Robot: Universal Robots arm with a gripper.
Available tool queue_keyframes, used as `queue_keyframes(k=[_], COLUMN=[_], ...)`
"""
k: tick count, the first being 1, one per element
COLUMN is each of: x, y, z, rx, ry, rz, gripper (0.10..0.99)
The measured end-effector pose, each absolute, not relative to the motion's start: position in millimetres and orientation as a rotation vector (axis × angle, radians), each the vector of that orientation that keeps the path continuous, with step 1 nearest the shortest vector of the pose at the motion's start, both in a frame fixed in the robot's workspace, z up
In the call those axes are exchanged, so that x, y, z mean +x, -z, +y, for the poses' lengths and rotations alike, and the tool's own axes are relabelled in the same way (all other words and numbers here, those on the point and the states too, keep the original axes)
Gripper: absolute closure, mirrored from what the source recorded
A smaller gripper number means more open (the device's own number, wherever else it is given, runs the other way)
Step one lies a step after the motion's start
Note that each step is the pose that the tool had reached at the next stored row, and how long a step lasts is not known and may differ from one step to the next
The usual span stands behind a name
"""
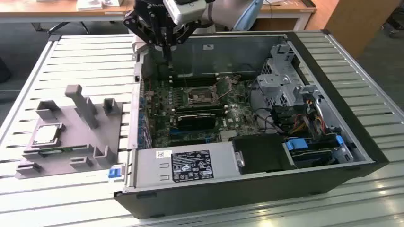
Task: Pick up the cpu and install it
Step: 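Reach for the cpu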
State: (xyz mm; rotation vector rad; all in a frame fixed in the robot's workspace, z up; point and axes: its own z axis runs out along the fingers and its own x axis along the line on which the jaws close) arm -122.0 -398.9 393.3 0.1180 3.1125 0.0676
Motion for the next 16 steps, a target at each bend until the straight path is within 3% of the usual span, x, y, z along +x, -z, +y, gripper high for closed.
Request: queue_keyframes(k=[16], x=[-129.3], y=[-393.3], z=[-398.9], rx=[0.118], ry=[-0.068], rz=[3.112], gripper=[0.980])
